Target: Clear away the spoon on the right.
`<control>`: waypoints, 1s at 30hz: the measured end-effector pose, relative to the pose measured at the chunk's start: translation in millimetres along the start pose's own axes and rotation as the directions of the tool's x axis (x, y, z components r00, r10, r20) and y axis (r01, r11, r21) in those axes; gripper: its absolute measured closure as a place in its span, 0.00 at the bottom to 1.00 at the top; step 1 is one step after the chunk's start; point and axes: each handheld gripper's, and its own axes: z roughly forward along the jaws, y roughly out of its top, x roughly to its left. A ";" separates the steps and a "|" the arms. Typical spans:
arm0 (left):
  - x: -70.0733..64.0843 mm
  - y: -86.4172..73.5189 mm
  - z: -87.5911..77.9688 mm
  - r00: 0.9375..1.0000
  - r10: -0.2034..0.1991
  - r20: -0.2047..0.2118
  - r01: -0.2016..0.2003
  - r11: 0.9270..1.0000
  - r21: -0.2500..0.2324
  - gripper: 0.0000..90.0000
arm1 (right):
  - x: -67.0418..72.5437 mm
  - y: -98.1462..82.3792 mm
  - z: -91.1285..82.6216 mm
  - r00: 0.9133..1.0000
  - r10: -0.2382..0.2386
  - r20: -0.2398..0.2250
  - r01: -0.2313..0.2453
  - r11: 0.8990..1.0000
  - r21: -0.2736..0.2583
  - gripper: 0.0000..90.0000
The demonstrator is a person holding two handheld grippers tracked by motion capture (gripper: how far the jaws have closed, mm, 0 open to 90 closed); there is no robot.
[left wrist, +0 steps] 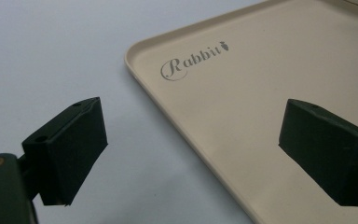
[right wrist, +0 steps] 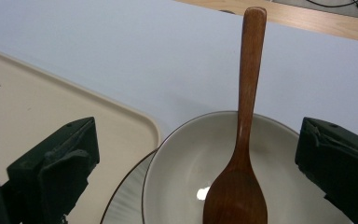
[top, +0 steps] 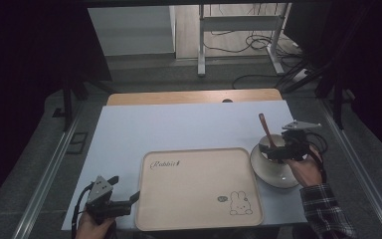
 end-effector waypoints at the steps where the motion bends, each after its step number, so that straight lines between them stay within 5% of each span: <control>1: 0.0 0.0 0.0 1.000 -0.001 0.000 0.001 1.000 0.000 0.08 | -0.5 1.3 1.3 1.000 0.001 0.002 -0.001 1.000 0.002 0.00; 19: 0.1 -0.1 0.0 1.000 0.001 0.003 -0.001 1.000 0.000 0.08 | -22.7 29.0 29.0 0.997 0.061 0.051 -0.063 0.996 0.057 0.01; 30: 0.0 -0.1 -0.1 1.000 0.003 0.004 -0.003 1.000 0.000 0.08 | -30.1 42.6 44.0 0.991 0.052 0.120 -0.065 0.992 0.104 0.29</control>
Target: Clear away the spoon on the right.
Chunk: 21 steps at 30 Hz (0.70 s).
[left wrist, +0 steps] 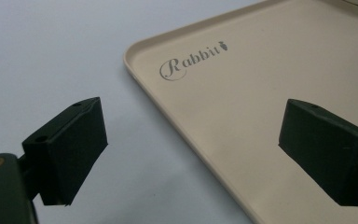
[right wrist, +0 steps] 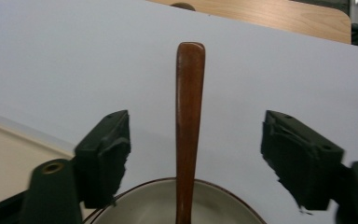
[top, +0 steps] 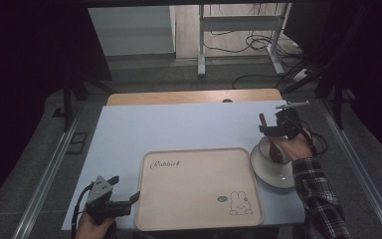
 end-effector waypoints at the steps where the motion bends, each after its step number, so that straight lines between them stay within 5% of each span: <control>1: 0.0 0.0 0.0 1.000 0.001 0.000 -0.001 1.000 0.000 0.08 | 0.1 1.1 1.5 1.000 -0.005 0.005 0.005 1.000 0.004 0.32; 11: 0.2 0.0 0.0 1.000 -0.002 0.002 0.002 1.000 0.000 0.08 | 5.6 7.1 18.8 0.998 -0.047 0.033 0.044 0.997 0.064 0.64; 13: 0.2 0.0 0.0 1.000 -0.002 0.002 0.002 1.000 0.001 0.08 | 7.7 8.8 22.6 0.997 -0.072 0.038 0.069 0.995 0.074 0.81; 21: 0.2 -0.1 -0.1 1.000 0.000 0.004 0.000 1.000 0.000 0.08 | 12.1 15.4 18.9 0.996 -0.091 0.011 0.089 0.991 0.099 0.85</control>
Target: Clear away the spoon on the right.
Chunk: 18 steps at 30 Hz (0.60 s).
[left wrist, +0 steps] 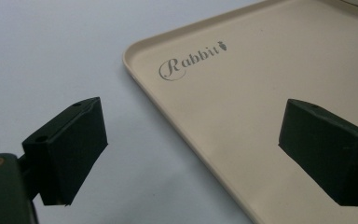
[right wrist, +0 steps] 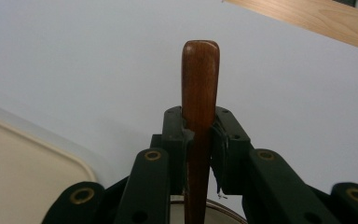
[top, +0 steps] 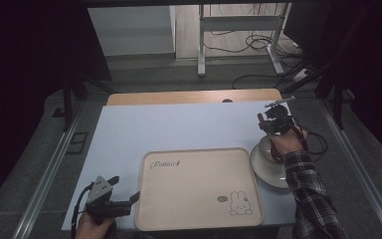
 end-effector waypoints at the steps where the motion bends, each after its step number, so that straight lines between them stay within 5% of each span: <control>1: 0.0 0.0 0.0 1.000 0.001 0.000 -0.001 1.000 0.000 0.08 | -0.1 0.6 -1.2 1.000 -0.001 -0.005 0.001 1.000 0.000 0.85; 18: -0.3 0.2 0.2 1.000 0.004 -0.002 -0.004 1.000 0.002 0.08 | 4.9 19.1 -41.2 0.998 -0.022 -0.054 0.023 1.000 0.014 0.85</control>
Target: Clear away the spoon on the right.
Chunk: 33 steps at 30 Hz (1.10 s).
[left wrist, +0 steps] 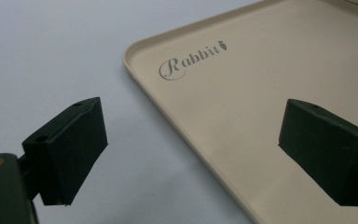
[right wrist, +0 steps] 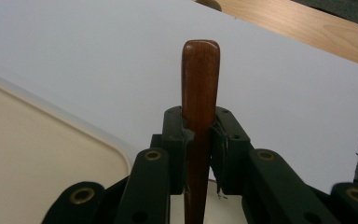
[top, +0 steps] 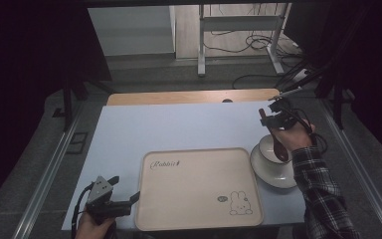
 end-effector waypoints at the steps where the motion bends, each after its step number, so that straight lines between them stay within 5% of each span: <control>1: 0.0 0.0 0.0 1.000 0.001 0.000 -0.001 1.000 0.000 0.08 | 1.0 0.8 -2.2 1.000 -0.003 -0.004 0.003 1.000 -0.001 0.85; 18: 0.4 0.1 -0.1 1.000 0.001 0.001 -0.001 1.000 0.004 0.08 | 23.2 2.0 -31.6 0.997 -0.056 -0.050 0.058 0.997 0.042 0.85; 33: -0.1 0.2 0.1 1.000 0.005 -0.002 -0.005 1.000 0.006 0.08 | 44.8 -16.9 -38.9 0.994 -0.037 -0.106 0.046 0.996 0.078 0.85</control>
